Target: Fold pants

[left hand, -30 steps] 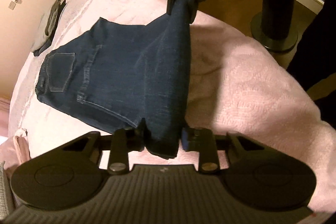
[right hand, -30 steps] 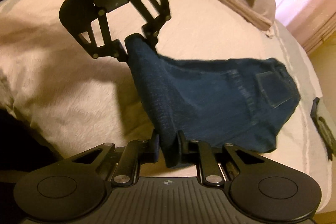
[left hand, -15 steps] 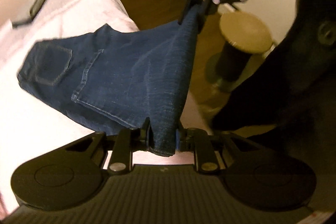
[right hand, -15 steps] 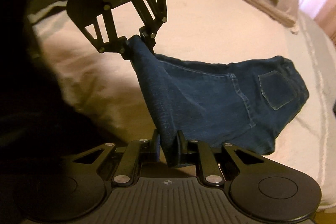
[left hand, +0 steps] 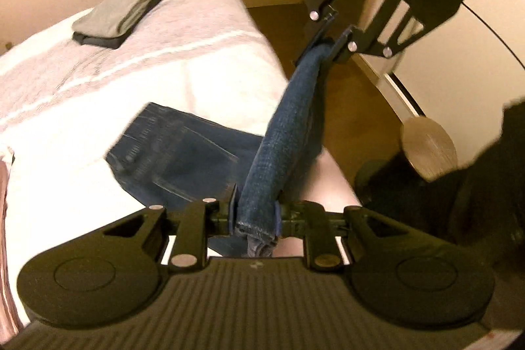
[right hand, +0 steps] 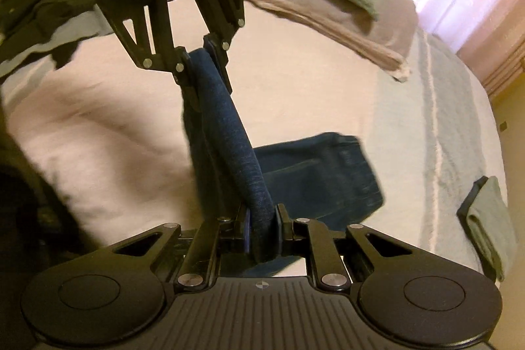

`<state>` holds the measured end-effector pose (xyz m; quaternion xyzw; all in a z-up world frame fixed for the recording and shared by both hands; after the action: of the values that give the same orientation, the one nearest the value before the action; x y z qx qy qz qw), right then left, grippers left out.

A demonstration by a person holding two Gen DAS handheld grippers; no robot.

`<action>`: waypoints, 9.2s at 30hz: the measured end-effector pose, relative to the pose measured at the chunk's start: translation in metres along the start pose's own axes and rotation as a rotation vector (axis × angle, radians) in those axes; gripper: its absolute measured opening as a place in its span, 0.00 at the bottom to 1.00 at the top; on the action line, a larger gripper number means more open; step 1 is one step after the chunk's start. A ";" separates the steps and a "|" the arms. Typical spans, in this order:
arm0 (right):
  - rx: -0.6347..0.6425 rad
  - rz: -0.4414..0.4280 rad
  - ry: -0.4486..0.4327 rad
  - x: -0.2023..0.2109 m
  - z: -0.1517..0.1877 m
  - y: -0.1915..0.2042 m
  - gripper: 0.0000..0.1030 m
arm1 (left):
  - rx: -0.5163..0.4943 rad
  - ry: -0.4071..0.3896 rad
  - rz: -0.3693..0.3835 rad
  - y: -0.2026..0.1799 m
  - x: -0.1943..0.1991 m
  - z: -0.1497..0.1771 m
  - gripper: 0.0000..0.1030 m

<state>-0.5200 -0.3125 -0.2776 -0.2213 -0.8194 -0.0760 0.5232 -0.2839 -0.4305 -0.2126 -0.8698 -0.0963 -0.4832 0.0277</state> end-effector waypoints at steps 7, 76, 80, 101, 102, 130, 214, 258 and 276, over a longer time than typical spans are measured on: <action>-0.082 -0.184 0.039 -0.052 -0.019 -0.127 0.11 | 0.155 0.027 0.049 0.118 -0.059 -0.019 0.17; -1.109 -0.506 -0.083 -0.224 0.070 -0.300 0.16 | 0.834 -0.026 0.146 0.299 -0.223 0.074 0.18; -1.110 -0.483 -0.117 -0.215 0.063 -0.312 0.14 | 0.807 -0.038 0.102 0.301 -0.212 0.066 0.18; -1.059 -0.398 -0.274 -0.172 0.056 -0.287 0.24 | 0.844 -0.035 -0.035 0.282 -0.168 0.061 0.25; -1.057 -0.404 -0.254 -0.183 0.056 -0.282 0.24 | 0.829 -0.033 -0.021 0.275 -0.174 0.055 0.25; -1.865 -0.171 -0.412 -0.133 0.220 -0.030 0.63 | 0.671 0.045 -0.036 0.093 -0.151 0.080 0.24; -0.528 0.231 0.041 -0.051 0.171 -0.169 0.22 | -0.695 0.127 -0.563 0.009 -0.317 -0.047 0.65; 0.005 0.373 0.243 0.033 0.145 -0.091 0.21 | -0.199 0.195 -0.075 0.035 -0.187 -0.115 0.35; 0.059 0.381 0.224 0.074 0.119 -0.072 0.21 | -0.193 0.170 -0.126 0.013 -0.123 -0.123 0.35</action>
<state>-0.6762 -0.3128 -0.2568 -0.3469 -0.7013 0.0242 0.6222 -0.4472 -0.4781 -0.2503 -0.8165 -0.1013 -0.5629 -0.0785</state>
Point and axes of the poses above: each gripper's, at about its wrist camera, not at the fingertips, and x roughly against the way its jaws point, y to its left, z to its underside, the point moved 4 cm from there along -x, roughly the way its jaws point, and after that the axes turned 8 degrees about -x, right-handed, at the moved point
